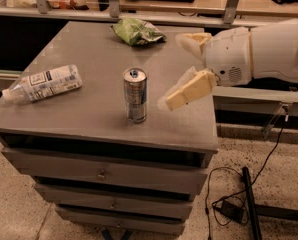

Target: Move redbull can near blue plastic bottle

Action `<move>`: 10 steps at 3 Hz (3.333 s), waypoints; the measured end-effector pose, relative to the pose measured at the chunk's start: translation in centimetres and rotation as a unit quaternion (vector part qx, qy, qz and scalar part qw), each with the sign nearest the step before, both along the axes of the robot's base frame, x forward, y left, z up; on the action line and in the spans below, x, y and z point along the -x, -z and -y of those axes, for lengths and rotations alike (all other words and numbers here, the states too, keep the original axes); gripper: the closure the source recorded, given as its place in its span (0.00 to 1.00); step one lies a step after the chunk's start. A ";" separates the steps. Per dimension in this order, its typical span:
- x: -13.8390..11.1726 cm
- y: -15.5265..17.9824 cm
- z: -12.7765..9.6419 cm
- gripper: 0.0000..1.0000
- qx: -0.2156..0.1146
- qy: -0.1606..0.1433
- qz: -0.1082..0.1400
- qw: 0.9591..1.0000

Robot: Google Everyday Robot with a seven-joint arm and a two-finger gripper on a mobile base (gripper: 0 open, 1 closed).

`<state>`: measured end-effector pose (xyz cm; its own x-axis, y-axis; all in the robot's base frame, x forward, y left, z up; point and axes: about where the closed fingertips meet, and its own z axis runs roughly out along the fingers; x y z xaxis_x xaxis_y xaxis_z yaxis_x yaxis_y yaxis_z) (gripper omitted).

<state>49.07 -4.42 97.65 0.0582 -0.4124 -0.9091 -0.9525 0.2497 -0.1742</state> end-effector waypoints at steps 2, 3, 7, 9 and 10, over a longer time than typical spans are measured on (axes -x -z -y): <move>-3.1 3.6 -1.8 0.00 -0.015 -0.014 0.002 1.000; -4.6 5.5 -3.1 0.00 -0.028 -0.035 -0.010 0.999; -3.9 9.8 -7.5 0.25 -0.089 -0.091 -0.063 0.990; -5.9 8.9 -8.6 0.72 -0.086 -0.111 -0.048 0.989; -9.4 6.9 -9.8 1.00 -0.072 -0.087 -0.019 0.993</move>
Offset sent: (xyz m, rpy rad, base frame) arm 0.0610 0.0316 -0.0644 0.0556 0.0013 0.0623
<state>58.44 5.43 90.74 0.0812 -0.2654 -0.9607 -0.9886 0.1012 -0.1116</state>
